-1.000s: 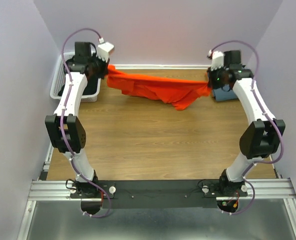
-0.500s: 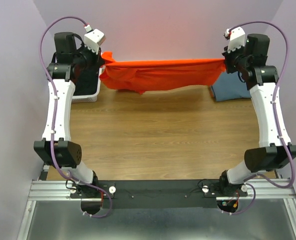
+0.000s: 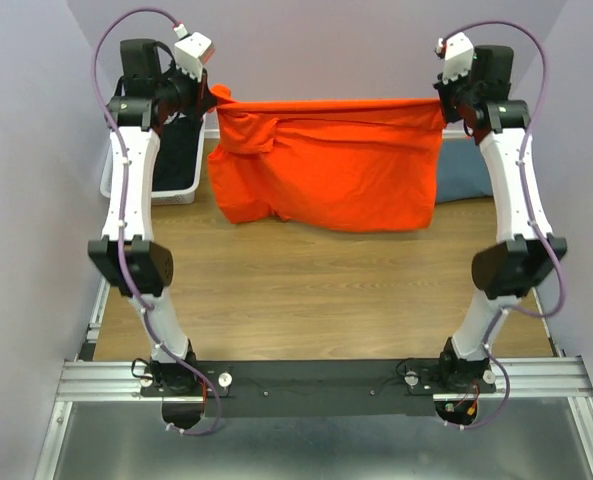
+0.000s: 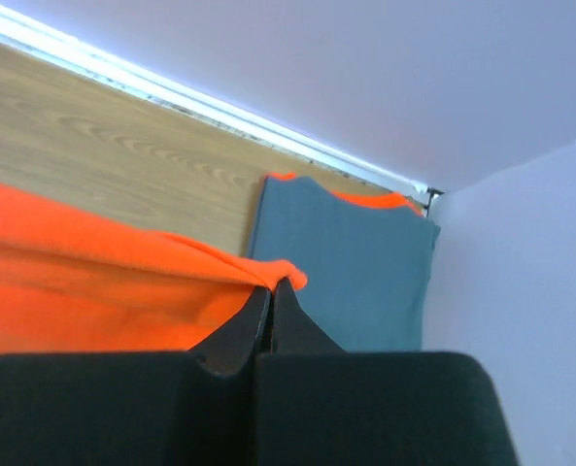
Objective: Fold and stack the t-shirts
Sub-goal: Flatten the tshirt out
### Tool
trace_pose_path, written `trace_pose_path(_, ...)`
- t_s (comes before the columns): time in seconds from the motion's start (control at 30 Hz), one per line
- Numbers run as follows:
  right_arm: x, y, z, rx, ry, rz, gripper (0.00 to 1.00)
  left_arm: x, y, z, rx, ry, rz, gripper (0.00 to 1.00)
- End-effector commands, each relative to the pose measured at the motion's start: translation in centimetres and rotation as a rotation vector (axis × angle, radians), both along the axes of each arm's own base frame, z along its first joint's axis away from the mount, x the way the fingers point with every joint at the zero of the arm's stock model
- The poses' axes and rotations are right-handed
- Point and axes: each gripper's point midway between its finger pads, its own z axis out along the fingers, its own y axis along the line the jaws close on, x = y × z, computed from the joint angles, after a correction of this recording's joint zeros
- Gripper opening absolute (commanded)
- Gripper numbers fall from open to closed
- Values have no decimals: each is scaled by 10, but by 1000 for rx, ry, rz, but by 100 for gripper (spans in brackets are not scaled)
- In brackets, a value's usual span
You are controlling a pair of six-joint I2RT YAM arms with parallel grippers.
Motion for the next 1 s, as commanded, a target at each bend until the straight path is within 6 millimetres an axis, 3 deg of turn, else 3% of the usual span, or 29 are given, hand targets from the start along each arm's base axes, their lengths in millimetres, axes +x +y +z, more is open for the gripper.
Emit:
trace_pose_path(0.0,35,-28,42,-42,-134,-126,0,38,11,15,-46,-42,44,0)
trace_pose_path(0.07,44,-31,54,-43,-176,-145,0,42,9,39,-50,-120,42,0)
trace_pose_path(0.13,47,-35,84,-42,-260,-164,0,35,7,69,-53,-212,31,0)
trace_pose_path(0.17,44,-36,99,-44,-296,-169,0,22,6,92,-51,-269,23,0)
trace_pose_path(0.23,34,-37,119,-42,-345,-175,0,9,6,114,-40,-340,20,0)
trace_pose_path(0.27,17,-36,143,-32,-391,-171,0,-11,8,144,-27,-426,30,0)
trace_pose_path(0.3,21,-35,133,-35,-372,-164,1,-19,10,150,-17,-448,39,0)
trace_pose_path(0.33,6,-31,137,-28,-369,-142,1,-20,11,136,-9,-420,43,0)
trace_pose_path(0.4,-3,-28,130,-34,-351,-113,1,-41,12,141,15,-442,46,0)
trace_pose_path(0.43,-9,-26,126,-40,-336,-97,1,-41,13,127,30,-411,40,0)
trace_pose_path(0.47,-14,-22,99,-44,-269,-68,0,-38,12,95,42,-332,28,0)
trace_pose_path(0.5,-17,-19,85,-59,-233,-45,0,-41,11,79,50,-291,18,0)
trace_pose_path(0.53,-20,-18,69,-67,-197,-28,0,-39,12,32,74,-179,1,0)
trace_pose_path(0.57,-24,-13,29,-66,-105,3,0,-43,9,8,83,-120,-31,0)
trace_pose_path(0.6,-27,-12,12,-81,-63,22,0,-48,8,-21,90,-41,-48,0)
trace_pose_path(0.63,-31,-9,-10,-81,-14,48,0,-56,8,-75,100,85,-71,0)
trace_pose_path(0.67,-40,-8,-40,-101,56,74,1,-65,5,-102,111,148,-106,0)
trace_pose_path(0.73,-55,-3,-72,-106,152,121,1,-93,5,-153,117,306,-150,0)
trace_pose_path(0.77,-65,4,-86,-94,202,175,1,-115,4,-189,122,406,-182,0)
trace_pose_path(0.8,-94,13,-118,-94,346,273,1,-146,4,-213,149,492,-248,0)
trace_pose_path(0.87,-137,17,-153,-79,532,332,2,-172,5,-224,161,534,-296,3)
trace_pose_path(0.93,-162,10,-179,-118,627,346,35,-187,11,-228,196,546,-289,56)
trace_pose_path(0.97,-166,7,-184,-124,643,338,62,-186,15,-225,202,532,-267,70)
